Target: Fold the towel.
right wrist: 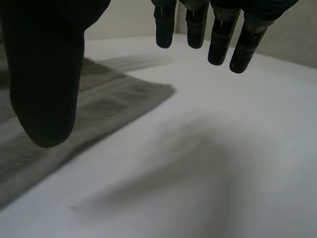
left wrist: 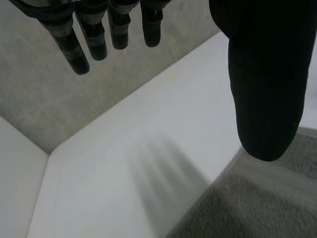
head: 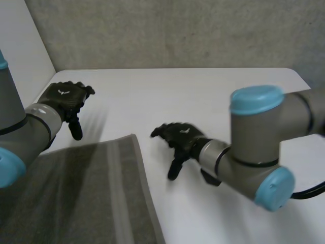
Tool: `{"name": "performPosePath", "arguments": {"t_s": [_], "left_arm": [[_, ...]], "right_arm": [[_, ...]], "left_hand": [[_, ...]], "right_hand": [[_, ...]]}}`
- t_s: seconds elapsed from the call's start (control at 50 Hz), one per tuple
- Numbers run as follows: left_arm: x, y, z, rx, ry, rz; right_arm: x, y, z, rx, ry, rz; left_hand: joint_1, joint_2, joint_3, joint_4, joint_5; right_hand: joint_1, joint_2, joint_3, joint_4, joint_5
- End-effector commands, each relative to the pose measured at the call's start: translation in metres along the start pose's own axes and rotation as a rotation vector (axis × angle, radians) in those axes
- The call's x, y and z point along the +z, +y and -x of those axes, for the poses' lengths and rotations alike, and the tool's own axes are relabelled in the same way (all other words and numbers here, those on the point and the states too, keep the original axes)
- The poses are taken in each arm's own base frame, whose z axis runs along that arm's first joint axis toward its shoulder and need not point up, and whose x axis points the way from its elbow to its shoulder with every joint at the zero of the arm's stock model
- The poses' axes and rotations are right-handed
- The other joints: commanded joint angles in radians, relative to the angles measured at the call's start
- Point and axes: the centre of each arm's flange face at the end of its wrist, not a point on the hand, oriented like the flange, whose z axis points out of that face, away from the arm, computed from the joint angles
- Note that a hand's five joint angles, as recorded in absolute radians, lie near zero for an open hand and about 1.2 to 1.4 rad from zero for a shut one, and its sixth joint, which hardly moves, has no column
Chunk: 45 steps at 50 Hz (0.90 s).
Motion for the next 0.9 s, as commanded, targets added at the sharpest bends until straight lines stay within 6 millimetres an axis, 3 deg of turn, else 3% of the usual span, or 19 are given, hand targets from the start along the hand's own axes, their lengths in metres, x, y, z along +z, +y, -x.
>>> {"name": "performPosePath", "arguments": {"t_s": [0.02, 0.2, 0.5, 0.68, 0.76, 0.9], "left_arm": [[-0.005, 0.015, 0.010, -0.014, -0.027, 0.039], [-0.005, 0.021, 0.018, -0.024, -0.062, 0.028], [-0.006, 0.021, 0.018, -0.026, -0.062, 0.027], [-0.006, 0.021, 0.018, -0.026, -0.062, 0.027], [-0.006, 0.021, 0.018, -0.026, -0.062, 0.027], [-0.007, 0.020, 0.019, -0.026, -0.063, 0.024]], "right_arm": [[0.007, 0.025, 0.036, -0.025, -0.102, 0.028], [0.016, 0.054, 0.063, -0.113, -0.158, 0.049], [0.035, 0.069, 0.060, -0.162, -0.081, 0.012], [0.041, 0.071, 0.059, -0.234, -0.081, -0.016], [0.043, 0.066, 0.059, -0.243, -0.077, -0.056], [0.043, 0.060, 0.060, -0.240, -0.078, -0.078]], "left_hand": [[-0.005, 0.011, 0.009, 0.009, -0.027], [-0.005, 0.011, 0.009, 0.009, -0.027], [-0.005, 0.011, 0.009, 0.009, -0.027], [-0.005, 0.011, 0.009, 0.009, -0.027], [-0.005, 0.011, 0.009, 0.009, -0.027], [-0.005, 0.011, 0.009, 0.009, -0.027]], "right_hand": [[-0.003, -0.031, -0.031, -0.048, -0.044], [-0.003, -0.031, -0.031, -0.048, -0.044], [0.066, 0.038, 0.038, 0.021, 0.025], [0.462, 0.434, 0.435, 0.417, 0.422], [0.834, 0.806, 0.807, 0.789, 0.794], [0.844, 0.816, 0.817, 0.799, 0.803]]}}
